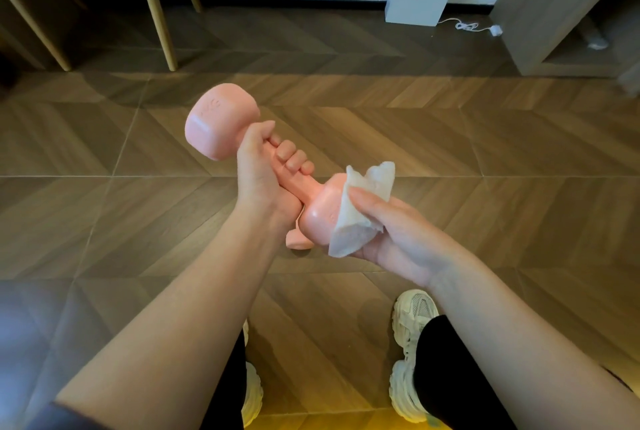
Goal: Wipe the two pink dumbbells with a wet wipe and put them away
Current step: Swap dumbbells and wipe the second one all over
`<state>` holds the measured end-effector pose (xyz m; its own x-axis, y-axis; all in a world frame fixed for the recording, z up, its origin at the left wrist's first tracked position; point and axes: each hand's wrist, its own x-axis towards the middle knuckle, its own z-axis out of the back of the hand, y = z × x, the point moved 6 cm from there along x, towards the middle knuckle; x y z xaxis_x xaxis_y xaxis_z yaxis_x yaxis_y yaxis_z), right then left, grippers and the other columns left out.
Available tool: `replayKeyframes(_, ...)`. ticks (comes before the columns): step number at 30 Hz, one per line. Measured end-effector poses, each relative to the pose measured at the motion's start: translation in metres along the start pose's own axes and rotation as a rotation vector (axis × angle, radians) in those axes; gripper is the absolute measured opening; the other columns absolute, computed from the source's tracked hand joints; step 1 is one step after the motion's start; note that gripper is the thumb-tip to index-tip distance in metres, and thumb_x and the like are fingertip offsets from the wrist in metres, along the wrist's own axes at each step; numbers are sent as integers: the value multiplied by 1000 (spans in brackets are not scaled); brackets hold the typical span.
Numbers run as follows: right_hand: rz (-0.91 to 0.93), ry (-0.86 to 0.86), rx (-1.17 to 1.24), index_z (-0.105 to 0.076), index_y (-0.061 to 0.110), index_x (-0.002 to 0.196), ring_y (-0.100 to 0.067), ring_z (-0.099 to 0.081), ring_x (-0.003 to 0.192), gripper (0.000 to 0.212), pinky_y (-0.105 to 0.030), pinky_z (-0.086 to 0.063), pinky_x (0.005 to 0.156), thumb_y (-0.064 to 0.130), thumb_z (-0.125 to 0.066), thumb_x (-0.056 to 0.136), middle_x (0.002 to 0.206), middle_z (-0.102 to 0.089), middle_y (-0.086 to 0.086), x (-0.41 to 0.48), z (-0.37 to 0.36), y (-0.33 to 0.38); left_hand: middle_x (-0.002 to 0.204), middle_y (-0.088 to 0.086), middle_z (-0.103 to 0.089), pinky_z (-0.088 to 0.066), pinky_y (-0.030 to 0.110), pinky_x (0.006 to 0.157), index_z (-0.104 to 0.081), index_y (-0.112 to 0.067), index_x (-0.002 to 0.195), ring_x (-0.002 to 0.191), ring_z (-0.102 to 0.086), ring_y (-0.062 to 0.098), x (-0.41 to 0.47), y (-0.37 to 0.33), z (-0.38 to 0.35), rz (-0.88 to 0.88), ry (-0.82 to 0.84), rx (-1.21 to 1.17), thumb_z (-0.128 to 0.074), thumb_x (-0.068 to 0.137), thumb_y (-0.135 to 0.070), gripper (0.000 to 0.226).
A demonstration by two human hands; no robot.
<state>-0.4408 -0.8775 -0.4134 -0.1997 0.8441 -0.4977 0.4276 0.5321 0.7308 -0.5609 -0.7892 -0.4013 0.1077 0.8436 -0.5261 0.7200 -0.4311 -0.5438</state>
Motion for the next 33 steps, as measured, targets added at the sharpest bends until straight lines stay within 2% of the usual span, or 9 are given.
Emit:
replayKeyframes(4, 37, -105, -141, -52, 19, 129, -25, -69, 106, 62, -50, -55, 93, 32, -79, 75, 118, -69, -10, 4, -3, -6, 53, -7, -33, -34, 25, 52, -38, -20, 71, 44, -31, 10, -1, 6, 7, 15, -88, 63, -59, 91, -27, 29)
replayKeyframes(6, 54, -132, -130, -56, 15, 125, -28, -68, 108, 55, -56, -53, 95, 39, -76, 80, 119, -69, -13, 7, -3, -4, 52, -7, -31, -32, 25, 51, -37, -20, 71, 43, -29, 11, 0, 6, 8, 16, -92, 61, -58, 91, -27, 30)
replayKeyframes(9, 52, -86, -69, -63, 16, 112, -25, -67, 102, 38, -51, -54, 90, 40, -67, 83, 113, -69, -13, 6, -1, 1, 50, -7, -24, -28, 25, 48, -33, -21, 67, 43, -23, 11, 0, 0, 3, -11, -37, 63, -52, 92, -25, 32)
replayKeyframes(14, -86, 46, -24, -49, 7, 135, -45, -55, 124, 63, -57, -46, 103, 38, -70, 84, 135, -55, -29, 3, -6, -11, 49, -6, -27, -29, 24, 45, -35, -20, 65, 41, -26, 11, -3, 0, -2, -7, 43, 46, -50, 94, -25, 33)
replayKeyframes(18, 20, -114, -123, -50, 14, 131, -31, -66, 114, 65, -50, -56, 93, 39, -79, 78, 126, -65, -18, 6, -3, -9, 53, -6, -36, -36, 24, 50, -39, -20, 71, 43, -34, 10, -2, 8, 3, 18, -39, 64, -59, 91, -26, 29)
replayKeyframes(22, 89, -146, -142, -58, 12, 120, -28, -68, 106, 52, -55, -54, 92, 49, -61, 83, 121, -68, -19, 4, -3, 0, 50, -7, -28, -31, 23, 45, -36, -20, 66, 41, -27, 10, 0, 5, 2, 20, -22, 34, -55, 92, -24, 32)
replayKeyframes(25, 74, -64, -76, -56, 15, 125, -24, -67, 110, 54, -48, -55, 94, 45, -70, 82, 122, -68, -13, 1, -2, 3, 50, -7, -24, -29, 23, 43, -36, -20, 61, 42, -24, 10, 0, 1, -2, 23, 80, -9, -51, 93, -25, 36)
replayKeyframes(28, 11, 36, -104, -56, 14, 126, -26, -66, 113, 51, -42, -57, 90, 45, -66, 86, 121, -69, -13, -4, -10, -1, 50, -6, -28, -29, 23, 44, -41, -18, 60, 43, -27, 9, -1, 3, -4, 69, 173, -43, -54, 92, -29, 36)
replayKeyframes(33, 113, -110, -147, -57, 13, 120, -31, -67, 111, 44, -53, -55, 93, 45, -54, 91, 120, -68, -20, -5, -10, 3, 56, -6, -40, -39, 23, 48, -44, -19, 73, 46, -37, 9, -3, 7, -7, 62, 83, 112, -60, 93, -31, 28)
